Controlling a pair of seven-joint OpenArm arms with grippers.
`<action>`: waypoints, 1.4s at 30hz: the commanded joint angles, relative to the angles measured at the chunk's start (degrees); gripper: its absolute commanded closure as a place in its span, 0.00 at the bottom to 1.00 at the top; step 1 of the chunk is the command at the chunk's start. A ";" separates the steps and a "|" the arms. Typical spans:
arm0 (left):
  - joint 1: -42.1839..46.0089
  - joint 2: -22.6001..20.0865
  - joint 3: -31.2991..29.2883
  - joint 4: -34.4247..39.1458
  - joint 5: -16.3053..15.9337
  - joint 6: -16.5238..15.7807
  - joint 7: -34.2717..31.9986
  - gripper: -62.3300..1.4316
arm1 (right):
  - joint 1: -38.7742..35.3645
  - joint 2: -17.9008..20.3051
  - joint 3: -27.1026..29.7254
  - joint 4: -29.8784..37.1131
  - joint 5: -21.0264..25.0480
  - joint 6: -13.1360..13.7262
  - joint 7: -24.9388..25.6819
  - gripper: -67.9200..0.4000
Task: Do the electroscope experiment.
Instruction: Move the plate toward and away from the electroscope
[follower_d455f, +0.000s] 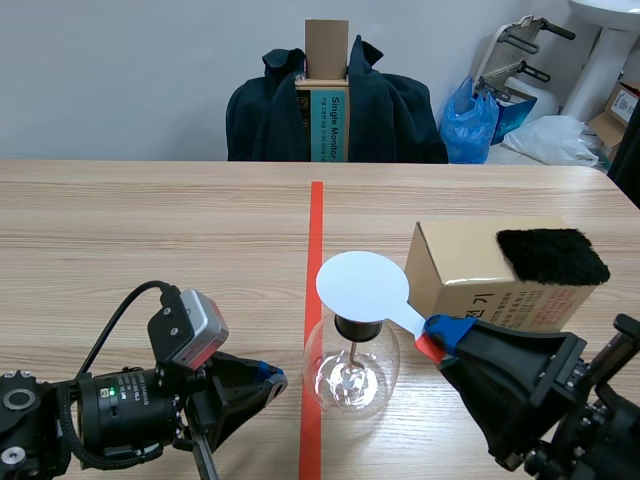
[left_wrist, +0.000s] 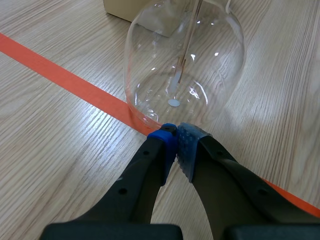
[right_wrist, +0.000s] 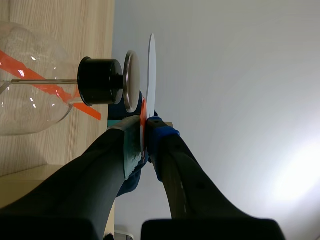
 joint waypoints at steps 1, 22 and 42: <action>-0.02 0.28 -0.55 0.92 -0.42 -0.33 -0.83 0.95 | 0.70 0.50 0.68 0.90 0.83 -0.42 0.39 0.98; -0.02 0.28 -0.55 0.92 -0.42 -0.33 -0.83 0.95 | 0.68 0.50 0.70 0.90 0.83 -0.44 -13.92 0.98; -0.02 0.28 -0.55 0.92 -0.42 -0.33 -0.83 0.95 | 0.68 0.66 0.70 0.90 0.81 -0.61 -25.03 0.98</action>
